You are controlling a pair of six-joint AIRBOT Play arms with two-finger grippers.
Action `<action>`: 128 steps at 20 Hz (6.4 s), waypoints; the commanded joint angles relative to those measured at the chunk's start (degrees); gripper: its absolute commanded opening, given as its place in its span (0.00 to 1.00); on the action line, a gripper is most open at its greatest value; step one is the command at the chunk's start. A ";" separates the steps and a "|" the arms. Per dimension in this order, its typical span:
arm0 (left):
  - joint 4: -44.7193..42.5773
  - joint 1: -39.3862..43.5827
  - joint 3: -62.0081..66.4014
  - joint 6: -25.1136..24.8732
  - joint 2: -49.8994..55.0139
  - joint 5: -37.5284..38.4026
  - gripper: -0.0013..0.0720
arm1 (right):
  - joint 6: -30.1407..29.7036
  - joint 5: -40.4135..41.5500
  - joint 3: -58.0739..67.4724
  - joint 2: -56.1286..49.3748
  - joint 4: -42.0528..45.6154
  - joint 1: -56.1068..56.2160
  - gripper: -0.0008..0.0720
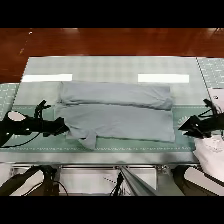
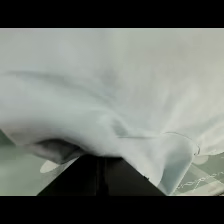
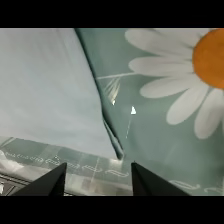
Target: Fold the shirts.
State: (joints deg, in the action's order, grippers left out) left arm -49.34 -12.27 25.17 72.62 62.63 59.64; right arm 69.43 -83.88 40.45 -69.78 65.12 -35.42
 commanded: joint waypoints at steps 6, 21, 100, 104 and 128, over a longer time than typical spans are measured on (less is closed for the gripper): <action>0.52 0.04 0.02 -3.04 -2.36 -0.83 0.05 | 6.95 17.38 -9.20 -0.07 -4.61 9.07 0.70; 0.57 2.01 34.95 -5.99 2.58 -7.17 0.05 | 6.54 25.81 16.59 2.01 -16.83 14.60 0.05; 1.03 13.75 52.89 2.62 -2.86 -6.67 0.05 | 23.58 48.00 24.24 4.74 -3.52 55.80 0.05; -1.92 9.64 52.87 2.67 -10.38 2.08 0.05 | 23.56 62.58 24.24 -6.58 -13.75 65.42 0.05; -18.27 10.49 51.43 5.68 -11.61 9.64 0.05 | 17.88 9.09 24.20 3.87 37.44 39.80 0.59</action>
State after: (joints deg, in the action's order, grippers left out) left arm -63.07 -1.74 76.71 76.99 50.74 69.12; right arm 88.88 -55.92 66.87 -69.54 85.95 15.59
